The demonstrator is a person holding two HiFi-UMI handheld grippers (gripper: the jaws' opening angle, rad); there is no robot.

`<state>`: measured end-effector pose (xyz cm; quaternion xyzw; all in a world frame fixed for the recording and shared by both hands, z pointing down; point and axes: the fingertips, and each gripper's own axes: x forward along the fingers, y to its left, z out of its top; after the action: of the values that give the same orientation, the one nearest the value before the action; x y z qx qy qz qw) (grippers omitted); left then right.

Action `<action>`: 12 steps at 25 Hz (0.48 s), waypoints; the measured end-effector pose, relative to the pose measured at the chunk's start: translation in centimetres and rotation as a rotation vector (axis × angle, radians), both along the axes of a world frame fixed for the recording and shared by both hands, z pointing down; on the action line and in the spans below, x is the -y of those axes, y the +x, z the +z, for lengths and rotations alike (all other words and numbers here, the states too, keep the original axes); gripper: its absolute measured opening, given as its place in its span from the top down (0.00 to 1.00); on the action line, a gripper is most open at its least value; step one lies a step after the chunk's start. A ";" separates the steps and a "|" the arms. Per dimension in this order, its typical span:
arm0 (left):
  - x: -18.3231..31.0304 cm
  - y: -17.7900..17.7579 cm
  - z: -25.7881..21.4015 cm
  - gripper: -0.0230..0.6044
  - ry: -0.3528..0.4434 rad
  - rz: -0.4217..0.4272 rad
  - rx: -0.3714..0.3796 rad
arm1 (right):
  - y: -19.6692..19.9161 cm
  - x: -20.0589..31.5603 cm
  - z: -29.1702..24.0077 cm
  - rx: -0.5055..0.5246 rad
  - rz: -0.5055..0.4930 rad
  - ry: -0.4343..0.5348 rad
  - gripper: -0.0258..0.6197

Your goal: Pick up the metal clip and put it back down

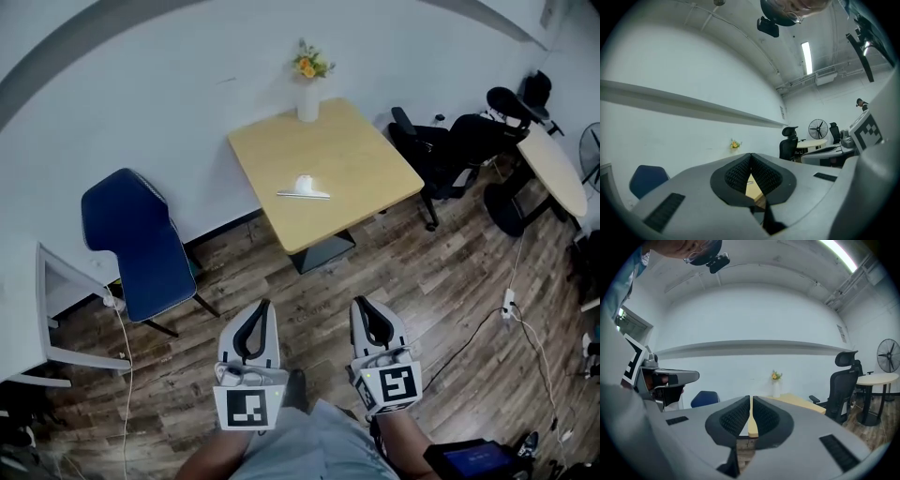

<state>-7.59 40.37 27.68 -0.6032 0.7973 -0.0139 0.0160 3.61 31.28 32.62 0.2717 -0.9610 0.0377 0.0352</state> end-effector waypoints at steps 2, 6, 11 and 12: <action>1.6 -1.2 -0.7 0.93 0.013 0.018 0.000 | -0.9 1.5 -0.9 0.013 0.019 0.011 0.88; 4.2 -2.4 -0.8 0.93 0.013 0.048 -0.003 | -1.7 3.7 -1.6 0.023 0.053 0.019 0.88; 7.4 -2.4 0.9 0.93 -0.015 0.087 -0.018 | -1.3 6.4 -0.6 0.012 0.087 0.008 0.88; 8.2 -2.3 1.3 0.93 -0.024 0.095 -0.019 | -1.1 7.2 -0.2 0.008 0.095 -0.001 0.88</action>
<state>-9.85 32.16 29.00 -0.6407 0.7676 -0.0170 0.0020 2.50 24.12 32.38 0.3169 -0.9471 0.0412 0.0296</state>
